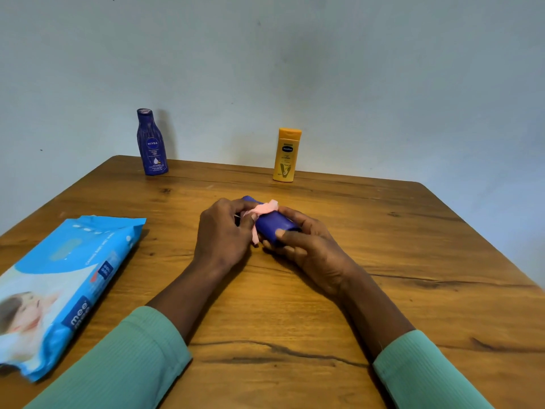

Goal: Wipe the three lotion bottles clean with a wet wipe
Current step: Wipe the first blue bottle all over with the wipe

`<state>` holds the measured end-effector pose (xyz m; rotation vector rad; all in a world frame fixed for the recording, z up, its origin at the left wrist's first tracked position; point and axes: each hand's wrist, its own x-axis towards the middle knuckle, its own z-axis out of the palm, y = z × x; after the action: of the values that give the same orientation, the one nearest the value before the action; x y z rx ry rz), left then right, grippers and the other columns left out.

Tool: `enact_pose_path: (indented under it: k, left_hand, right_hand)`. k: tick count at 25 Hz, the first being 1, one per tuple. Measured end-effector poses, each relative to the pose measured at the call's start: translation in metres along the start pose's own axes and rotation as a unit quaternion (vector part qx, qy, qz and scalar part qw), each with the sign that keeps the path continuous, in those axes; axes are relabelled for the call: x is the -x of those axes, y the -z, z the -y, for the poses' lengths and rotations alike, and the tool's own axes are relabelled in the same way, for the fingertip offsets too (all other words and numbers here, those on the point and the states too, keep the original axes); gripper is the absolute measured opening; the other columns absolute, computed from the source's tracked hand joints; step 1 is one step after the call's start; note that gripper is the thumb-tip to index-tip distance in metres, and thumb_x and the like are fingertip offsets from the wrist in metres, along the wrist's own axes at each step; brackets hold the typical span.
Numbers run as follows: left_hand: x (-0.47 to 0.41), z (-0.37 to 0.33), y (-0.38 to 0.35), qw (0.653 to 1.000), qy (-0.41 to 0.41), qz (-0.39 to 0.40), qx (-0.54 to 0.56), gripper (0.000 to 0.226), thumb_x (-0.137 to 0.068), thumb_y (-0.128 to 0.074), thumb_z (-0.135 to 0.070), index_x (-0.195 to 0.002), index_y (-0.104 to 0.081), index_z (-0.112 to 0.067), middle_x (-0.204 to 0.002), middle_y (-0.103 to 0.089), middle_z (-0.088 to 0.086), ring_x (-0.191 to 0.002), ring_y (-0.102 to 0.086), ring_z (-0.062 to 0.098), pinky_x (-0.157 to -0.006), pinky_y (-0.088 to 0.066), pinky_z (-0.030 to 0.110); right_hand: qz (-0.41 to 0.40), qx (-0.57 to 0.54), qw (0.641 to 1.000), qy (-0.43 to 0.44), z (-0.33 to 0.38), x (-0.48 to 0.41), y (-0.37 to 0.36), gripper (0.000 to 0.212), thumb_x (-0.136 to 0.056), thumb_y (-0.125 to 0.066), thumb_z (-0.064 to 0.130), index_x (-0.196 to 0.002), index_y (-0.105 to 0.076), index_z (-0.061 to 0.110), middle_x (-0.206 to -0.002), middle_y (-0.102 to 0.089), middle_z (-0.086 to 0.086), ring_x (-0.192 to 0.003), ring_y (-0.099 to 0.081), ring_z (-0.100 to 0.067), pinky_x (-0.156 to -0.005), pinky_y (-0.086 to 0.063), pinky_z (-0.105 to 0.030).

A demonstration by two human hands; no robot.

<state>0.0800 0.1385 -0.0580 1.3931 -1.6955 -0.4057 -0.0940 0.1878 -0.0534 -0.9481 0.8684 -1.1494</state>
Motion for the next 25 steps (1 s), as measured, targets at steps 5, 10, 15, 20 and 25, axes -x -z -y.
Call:
enact_pose_path:
  k: [5, 10, 15, 20, 25]
  left_hand:
    - [0.027, -0.018, -0.006, 0.987, -0.144, 0.066, 0.019, 0.030, -0.095, -0.070, -0.016, -0.124, -0.074, -0.023, -0.104, -0.066, -0.006, -0.089, -0.060, 0.004, -0.074, -0.046, 0.015]
    - [0.016, -0.022, -0.011, 0.987, -0.150, 0.049, 0.003, 0.031, -0.097, -0.067, -0.020, -0.127, -0.073, -0.027, -0.102, -0.063, -0.002, -0.087, -0.059, 0.008, -0.073, -0.045, 0.017]
    - [0.002, -0.007, -0.005, 0.997, -0.054, -0.016, -0.043, 0.032, -0.099, -0.065, -0.021, -0.131, -0.070, -0.025, -0.117, -0.065, 0.006, -0.102, -0.061, 0.016, -0.078, -0.045, 0.021]
    - [0.010, -0.017, 0.000, 0.986, -0.153, 0.066, 0.024, 0.029, -0.099, -0.066, -0.025, -0.127, -0.072, -0.026, -0.106, -0.064, -0.002, -0.094, -0.062, 0.009, -0.074, -0.051, 0.020]
    - [0.000, -0.021, 0.000, 0.988, -0.152, 0.031, 0.000, 0.026, -0.097, -0.067, -0.039, -0.117, -0.077, -0.025, -0.097, -0.068, -0.002, -0.085, -0.062, 0.007, -0.066, -0.048, 0.020]
  right_hand:
    - [-0.030, -0.161, 0.986, -0.011, -0.002, -0.003, 0.002, 0.045, -0.103, -0.041, -0.002, -0.146, -0.051, 0.004, -0.138, -0.061, -0.026, -0.118, -0.070, -0.034, -0.099, -0.060, -0.047]
    - [0.023, -0.060, 0.998, 0.014, 0.001, -0.002, 0.006, 0.070, -0.085, -0.050, -0.020, -0.149, -0.051, 0.010, -0.142, -0.060, -0.022, -0.114, -0.068, -0.030, -0.095, -0.060, -0.041]
    - [0.010, -0.006, 1.000, 0.019, -0.006, -0.004, 0.005, 0.078, -0.087, -0.066, -0.019, -0.151, -0.051, 0.024, -0.149, -0.053, -0.015, -0.122, -0.068, -0.034, -0.097, -0.060, -0.039]
    - [0.006, 0.048, 0.998, 0.047, -0.004, 0.002, -0.004, 0.062, -0.090, -0.063, -0.018, -0.143, -0.054, 0.013, -0.131, -0.068, -0.018, -0.117, -0.071, -0.032, -0.092, -0.062, -0.039]
    - [-0.062, 0.069, 0.993, 0.076, -0.005, 0.002, -0.012, 0.065, -0.089, -0.061, -0.019, -0.141, -0.054, 0.020, -0.130, -0.066, -0.012, -0.113, -0.072, -0.031, -0.089, -0.064, -0.048]
